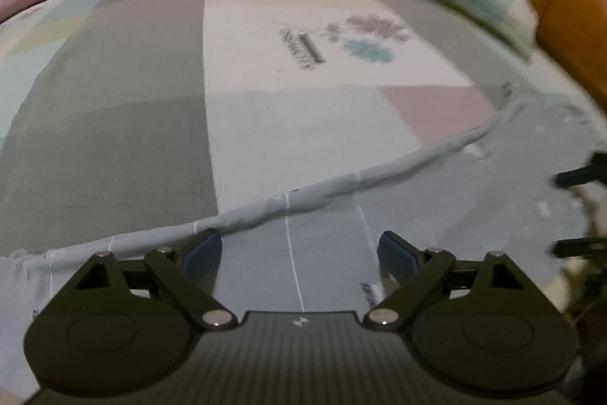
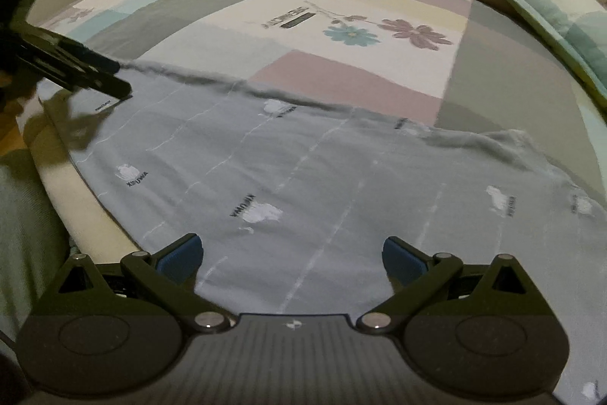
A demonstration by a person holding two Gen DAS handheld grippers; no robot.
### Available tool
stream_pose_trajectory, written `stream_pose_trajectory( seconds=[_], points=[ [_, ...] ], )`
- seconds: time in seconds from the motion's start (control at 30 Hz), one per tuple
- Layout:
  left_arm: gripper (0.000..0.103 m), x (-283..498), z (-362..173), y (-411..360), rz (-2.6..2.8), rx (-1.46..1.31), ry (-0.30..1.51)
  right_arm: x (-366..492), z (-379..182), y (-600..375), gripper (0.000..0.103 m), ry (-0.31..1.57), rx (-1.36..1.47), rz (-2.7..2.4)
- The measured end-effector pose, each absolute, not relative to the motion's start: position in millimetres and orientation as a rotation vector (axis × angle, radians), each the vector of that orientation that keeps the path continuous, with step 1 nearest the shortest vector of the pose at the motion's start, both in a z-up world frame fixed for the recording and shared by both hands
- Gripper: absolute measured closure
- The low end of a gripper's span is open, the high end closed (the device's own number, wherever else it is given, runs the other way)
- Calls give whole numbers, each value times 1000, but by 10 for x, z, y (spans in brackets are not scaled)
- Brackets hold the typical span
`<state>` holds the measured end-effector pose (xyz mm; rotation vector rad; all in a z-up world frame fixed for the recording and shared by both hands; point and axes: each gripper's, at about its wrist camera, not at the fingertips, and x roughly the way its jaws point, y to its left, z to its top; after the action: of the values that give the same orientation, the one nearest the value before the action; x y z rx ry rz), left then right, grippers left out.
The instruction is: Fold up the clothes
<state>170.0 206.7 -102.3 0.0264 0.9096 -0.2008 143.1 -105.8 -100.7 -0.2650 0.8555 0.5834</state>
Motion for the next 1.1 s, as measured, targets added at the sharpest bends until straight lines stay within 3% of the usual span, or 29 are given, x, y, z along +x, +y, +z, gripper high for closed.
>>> stream_pose_trajectory(
  seconds=[0.17, 0.63, 0.8, 1.1],
  points=[
    [13, 1539, -765, 1815, -205, 106, 874, 1402, -837, -1658, 0, 789, -209, 497],
    [11, 1995, 26, 485, -323, 190, 774, 1426, -1009, -3094, 0, 925, -152, 318],
    [10, 2095, -138, -145, -375, 199, 808, 1472, -924, -2990, 0, 832, -91, 355],
    [10, 1833, -826, -797, -339, 284, 934, 1199, -1072, -3214, 0, 865, -113, 398]
  ],
)
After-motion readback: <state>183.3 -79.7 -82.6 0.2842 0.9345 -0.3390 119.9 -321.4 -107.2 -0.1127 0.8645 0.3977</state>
